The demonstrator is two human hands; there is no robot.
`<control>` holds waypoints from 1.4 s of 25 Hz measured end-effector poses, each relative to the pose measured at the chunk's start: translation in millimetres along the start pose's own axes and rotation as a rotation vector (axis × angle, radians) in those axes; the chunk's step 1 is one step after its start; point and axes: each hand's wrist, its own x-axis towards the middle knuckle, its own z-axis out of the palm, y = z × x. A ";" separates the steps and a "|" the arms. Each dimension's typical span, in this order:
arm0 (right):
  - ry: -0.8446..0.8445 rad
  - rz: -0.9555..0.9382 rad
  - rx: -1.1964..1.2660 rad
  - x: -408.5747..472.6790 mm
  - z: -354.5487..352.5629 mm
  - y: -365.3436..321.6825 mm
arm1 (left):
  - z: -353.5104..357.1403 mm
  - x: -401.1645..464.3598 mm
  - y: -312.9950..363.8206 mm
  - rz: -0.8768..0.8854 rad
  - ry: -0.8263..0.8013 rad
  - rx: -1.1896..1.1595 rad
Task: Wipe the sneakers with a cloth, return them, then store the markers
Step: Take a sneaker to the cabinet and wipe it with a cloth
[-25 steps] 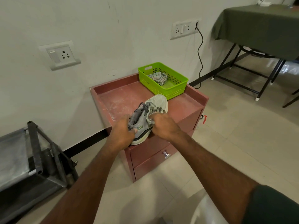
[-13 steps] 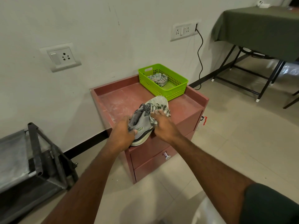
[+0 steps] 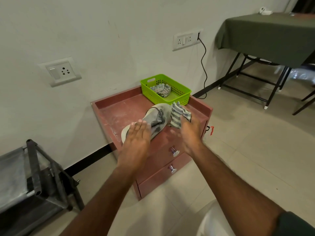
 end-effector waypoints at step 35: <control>0.186 -0.285 -0.885 48.5 -15.1 3.9 | 23.7 6.6 -15.2 -0.079 -0.292 -0.340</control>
